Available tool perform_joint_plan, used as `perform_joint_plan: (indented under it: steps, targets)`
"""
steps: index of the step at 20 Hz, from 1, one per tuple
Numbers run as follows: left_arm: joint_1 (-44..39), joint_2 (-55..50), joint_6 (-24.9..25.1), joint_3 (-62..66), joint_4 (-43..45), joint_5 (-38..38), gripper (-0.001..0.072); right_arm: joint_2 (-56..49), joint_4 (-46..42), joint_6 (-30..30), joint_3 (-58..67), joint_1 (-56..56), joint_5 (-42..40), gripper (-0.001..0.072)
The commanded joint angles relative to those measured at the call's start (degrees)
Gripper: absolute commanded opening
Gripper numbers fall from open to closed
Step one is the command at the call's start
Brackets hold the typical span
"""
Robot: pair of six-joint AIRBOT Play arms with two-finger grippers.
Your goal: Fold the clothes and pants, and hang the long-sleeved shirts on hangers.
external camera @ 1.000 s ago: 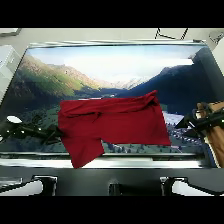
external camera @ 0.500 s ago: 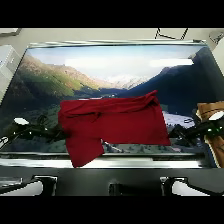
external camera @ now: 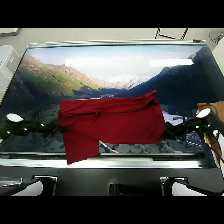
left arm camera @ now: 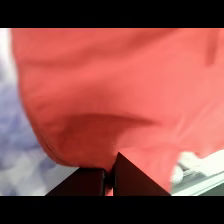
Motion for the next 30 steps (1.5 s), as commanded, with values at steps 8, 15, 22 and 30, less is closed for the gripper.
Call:
perform_joint_plan:
  steps: [8, 15, 22, 30]
  targets:
    - [-0.02, 22.01, 0.63, 65.02, 4.5, 8.22, 0.0023, 22.75, -3.08, -5.01, 59.65, 0.48, -9.27, 0.0043]
    - [-0.02, 33.0, -2.62, 69.2, 5.09, 8.17, 0.0022, 39.26, -11.26, -1.33, 62.9, 0.48, -9.64, 0.0043]
    - [-0.02, 32.41, -6.16, 69.2, 9.18, 4.68, 0.0021, 38.29, -12.17, 2.12, 62.9, 0.48, -6.67, 0.0043]
    - [-3.02, 9.25, -8.76, 49.62, 12.76, -17.88, 0.0023, 8.66, -10.21, 3.85, 46.36, 1.7, 16.06, 0.004]
